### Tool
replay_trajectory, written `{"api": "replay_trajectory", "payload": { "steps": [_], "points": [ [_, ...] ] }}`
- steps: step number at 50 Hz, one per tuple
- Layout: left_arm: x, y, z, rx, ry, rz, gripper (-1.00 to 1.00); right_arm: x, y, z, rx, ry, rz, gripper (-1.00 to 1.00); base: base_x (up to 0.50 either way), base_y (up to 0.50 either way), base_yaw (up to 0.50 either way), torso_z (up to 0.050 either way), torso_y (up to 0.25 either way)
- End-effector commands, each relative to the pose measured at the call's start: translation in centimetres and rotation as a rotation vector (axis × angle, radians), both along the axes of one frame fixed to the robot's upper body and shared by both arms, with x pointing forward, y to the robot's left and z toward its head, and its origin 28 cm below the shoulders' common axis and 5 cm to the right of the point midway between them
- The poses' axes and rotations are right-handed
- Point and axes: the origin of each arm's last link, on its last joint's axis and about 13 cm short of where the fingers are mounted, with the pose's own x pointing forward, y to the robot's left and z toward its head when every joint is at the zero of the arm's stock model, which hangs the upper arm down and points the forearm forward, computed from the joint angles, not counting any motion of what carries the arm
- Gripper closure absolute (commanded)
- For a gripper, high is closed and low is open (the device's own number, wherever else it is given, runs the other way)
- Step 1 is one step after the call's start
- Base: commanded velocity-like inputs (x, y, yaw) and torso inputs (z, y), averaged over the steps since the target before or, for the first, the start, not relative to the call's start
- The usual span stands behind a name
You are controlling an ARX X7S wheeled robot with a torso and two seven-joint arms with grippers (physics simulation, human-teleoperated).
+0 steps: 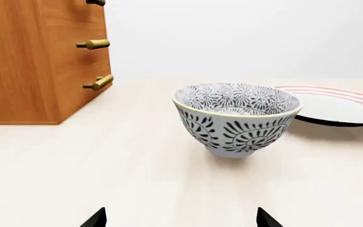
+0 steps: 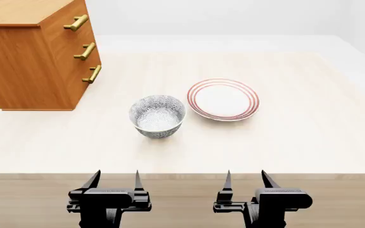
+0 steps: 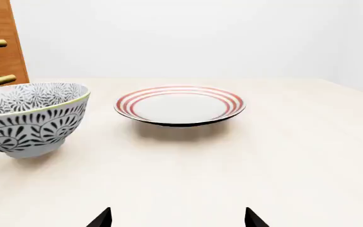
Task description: Open the bottom drawer of the cabinet.
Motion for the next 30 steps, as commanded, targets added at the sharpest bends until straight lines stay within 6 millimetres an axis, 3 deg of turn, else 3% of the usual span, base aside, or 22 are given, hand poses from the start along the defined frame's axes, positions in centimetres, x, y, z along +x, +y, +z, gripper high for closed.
{"api": "replay_trajectory", "payload": {
  "steps": [1,9,23,30],
  "points": [
    [0.08,0.09,-0.16,-0.003,0.007,0.002,-1.00,0.11,-0.09,-0.23,0.005,0.023,-0.012,-1.00,0.00,0.00,0.00,0.000,0.000],
    [0.18,0.21,-0.45,0.012,0.013,0.001,-1.00,-0.24,0.06,-0.03,0.046,0.017,0.028,-1.00,0.00,0.02,0.00,0.000,0.000],
    [0.21,0.23,-0.60,0.023,0.012,-0.001,-1.00,-0.04,0.35,-0.20,0.014,0.038,0.031,-1.00,0.00,0.50,0.00,0.000,0.000],
    [0.25,0.28,-0.57,0.021,0.018,-0.003,-1.00,0.01,0.40,-0.08,0.006,0.035,0.022,-1.00,0.00,0.00,0.00,0.000,0.000]
  ]
}}
